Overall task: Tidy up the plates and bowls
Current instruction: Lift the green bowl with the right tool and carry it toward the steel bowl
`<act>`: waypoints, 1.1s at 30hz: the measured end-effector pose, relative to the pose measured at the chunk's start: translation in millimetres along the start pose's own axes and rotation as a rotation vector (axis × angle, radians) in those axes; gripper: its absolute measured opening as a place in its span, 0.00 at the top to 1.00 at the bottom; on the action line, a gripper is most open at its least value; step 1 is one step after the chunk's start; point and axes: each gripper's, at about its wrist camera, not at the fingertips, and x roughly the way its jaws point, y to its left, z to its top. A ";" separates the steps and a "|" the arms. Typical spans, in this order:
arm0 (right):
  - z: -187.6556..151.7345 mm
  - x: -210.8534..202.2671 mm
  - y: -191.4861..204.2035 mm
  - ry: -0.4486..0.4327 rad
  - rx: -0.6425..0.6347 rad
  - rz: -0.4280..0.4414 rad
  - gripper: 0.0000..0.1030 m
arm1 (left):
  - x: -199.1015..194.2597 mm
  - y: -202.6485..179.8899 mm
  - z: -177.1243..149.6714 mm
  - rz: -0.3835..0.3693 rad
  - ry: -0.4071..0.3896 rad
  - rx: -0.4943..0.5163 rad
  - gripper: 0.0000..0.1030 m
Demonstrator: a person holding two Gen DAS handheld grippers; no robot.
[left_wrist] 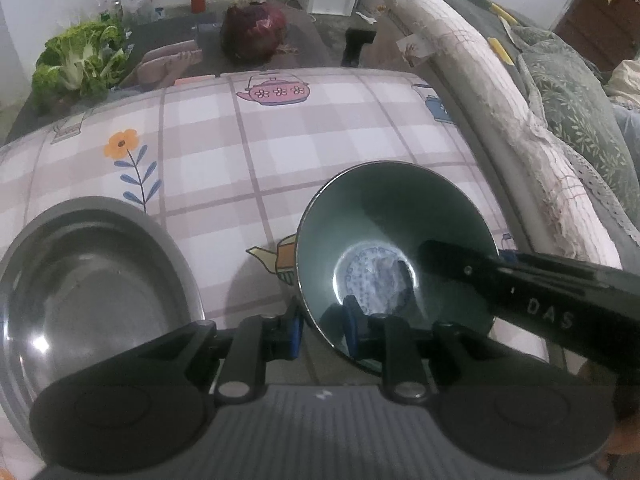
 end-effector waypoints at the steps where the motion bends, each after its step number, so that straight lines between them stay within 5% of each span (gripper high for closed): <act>1: 0.7 1.4 -0.3 0.002 -0.001 0.000 0.83 | 1.1 -0.1 -0.2 0.002 0.003 0.000 0.78; 33: -0.1 6.7 1.7 0.011 0.024 0.023 0.84 | -10.2 -5.6 -3.2 0.057 -0.022 0.000 0.78</act>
